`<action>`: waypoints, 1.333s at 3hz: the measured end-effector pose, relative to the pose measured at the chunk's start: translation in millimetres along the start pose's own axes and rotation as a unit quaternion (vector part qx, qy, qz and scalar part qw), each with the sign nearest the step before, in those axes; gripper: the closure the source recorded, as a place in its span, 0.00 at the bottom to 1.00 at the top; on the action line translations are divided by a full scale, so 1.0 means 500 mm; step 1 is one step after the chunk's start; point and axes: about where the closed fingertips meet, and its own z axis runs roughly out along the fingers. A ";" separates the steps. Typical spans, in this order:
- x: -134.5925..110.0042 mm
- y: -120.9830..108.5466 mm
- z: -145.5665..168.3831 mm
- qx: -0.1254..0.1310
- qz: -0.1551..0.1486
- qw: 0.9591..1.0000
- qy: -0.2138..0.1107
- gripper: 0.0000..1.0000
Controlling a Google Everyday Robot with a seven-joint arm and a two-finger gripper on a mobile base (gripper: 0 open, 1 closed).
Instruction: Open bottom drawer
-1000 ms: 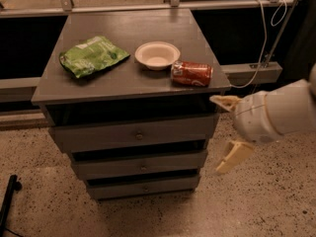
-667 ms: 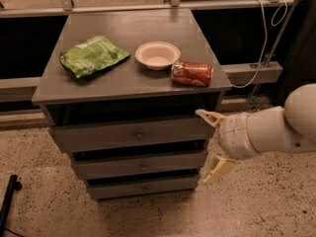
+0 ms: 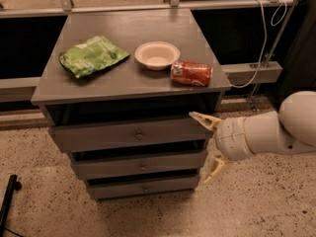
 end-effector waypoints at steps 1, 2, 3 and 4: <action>0.004 0.007 0.053 -0.025 -0.022 0.999 -0.011 0.00; 0.031 0.050 0.159 -0.067 -0.078 0.994 -0.023 0.00; 0.049 0.085 0.219 -0.085 -0.113 0.986 -0.090 0.00; 0.060 0.103 0.239 -0.090 -0.131 0.982 -0.105 0.00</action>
Offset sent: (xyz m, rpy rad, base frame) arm 0.0108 0.0659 -0.1386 -0.1044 -0.0260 0.3642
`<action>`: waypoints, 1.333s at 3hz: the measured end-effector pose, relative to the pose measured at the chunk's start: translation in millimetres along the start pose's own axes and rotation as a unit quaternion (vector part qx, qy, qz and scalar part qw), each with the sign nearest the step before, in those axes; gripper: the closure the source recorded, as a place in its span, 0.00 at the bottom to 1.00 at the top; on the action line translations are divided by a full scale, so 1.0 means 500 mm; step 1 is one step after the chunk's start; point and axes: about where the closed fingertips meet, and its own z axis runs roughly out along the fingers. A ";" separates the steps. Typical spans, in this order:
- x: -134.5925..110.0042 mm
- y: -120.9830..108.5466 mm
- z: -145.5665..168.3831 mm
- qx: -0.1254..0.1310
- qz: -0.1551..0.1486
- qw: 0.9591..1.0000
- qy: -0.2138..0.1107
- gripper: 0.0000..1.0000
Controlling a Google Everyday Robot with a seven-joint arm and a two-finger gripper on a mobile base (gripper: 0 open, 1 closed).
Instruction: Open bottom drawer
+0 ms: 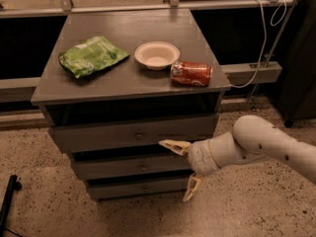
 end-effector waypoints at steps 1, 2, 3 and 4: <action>0.029 0.031 0.036 -0.026 0.021 0.999 0.000 0.00; 0.092 0.080 0.105 -0.053 0.031 0.998 0.021 0.00; 0.158 0.129 0.150 -0.055 0.032 0.997 0.036 0.00; 0.192 0.153 0.166 -0.040 0.007 0.999 0.026 0.00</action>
Offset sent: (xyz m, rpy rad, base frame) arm 0.0028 0.0019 -0.1409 -0.1767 0.1146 -0.0095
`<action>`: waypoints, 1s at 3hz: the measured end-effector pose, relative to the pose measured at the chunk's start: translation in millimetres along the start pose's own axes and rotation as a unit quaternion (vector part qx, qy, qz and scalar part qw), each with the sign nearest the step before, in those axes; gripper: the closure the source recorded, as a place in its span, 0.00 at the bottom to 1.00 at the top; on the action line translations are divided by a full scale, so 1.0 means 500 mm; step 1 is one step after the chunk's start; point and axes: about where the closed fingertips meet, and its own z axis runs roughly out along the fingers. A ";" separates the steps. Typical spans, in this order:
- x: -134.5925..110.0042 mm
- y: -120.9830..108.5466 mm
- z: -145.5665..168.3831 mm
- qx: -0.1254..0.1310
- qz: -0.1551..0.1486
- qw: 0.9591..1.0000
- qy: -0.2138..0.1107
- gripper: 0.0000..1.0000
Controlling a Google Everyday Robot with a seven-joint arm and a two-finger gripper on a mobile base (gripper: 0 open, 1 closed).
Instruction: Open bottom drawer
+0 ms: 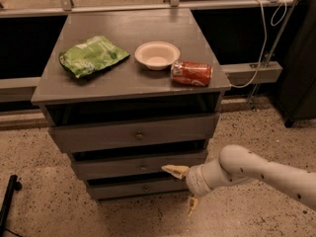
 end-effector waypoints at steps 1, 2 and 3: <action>0.010 0.007 0.013 -0.009 -0.008 1.000 -0.006 0.00; 0.041 0.006 0.062 -0.038 -0.002 0.999 -0.034 0.00; 0.135 0.005 0.200 -0.046 -0.002 0.996 -0.077 0.00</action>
Offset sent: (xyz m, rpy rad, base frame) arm 0.0252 0.0176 -0.0627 0.0212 0.1402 0.1281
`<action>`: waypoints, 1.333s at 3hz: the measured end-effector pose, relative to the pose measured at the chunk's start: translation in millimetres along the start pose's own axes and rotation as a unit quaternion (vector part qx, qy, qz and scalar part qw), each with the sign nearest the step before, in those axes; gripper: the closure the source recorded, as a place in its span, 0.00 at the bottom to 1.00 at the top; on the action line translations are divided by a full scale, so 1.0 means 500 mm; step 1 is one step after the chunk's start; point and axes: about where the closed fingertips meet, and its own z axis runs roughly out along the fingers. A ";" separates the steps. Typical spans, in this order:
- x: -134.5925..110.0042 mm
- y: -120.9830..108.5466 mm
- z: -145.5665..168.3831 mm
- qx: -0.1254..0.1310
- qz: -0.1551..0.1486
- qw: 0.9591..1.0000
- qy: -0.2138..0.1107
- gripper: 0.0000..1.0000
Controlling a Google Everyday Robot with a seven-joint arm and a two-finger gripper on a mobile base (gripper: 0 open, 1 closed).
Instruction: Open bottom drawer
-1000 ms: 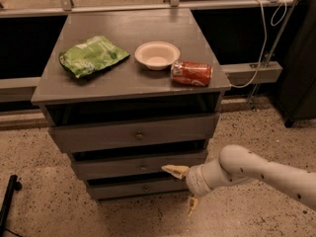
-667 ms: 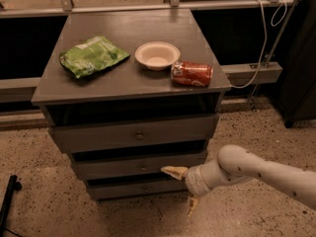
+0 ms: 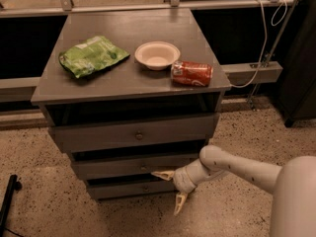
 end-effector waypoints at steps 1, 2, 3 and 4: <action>0.054 0.016 0.071 0.010 -0.009 0.999 -0.042 0.00; 0.068 0.021 0.084 0.014 -0.006 0.999 -0.045 0.00; 0.099 0.034 0.107 0.003 0.019 0.999 -0.033 0.00; 0.168 0.070 0.132 0.019 0.076 0.997 -0.002 0.00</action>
Offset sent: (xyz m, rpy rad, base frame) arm 0.0034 0.0102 -0.0394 0.0728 0.0159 0.0270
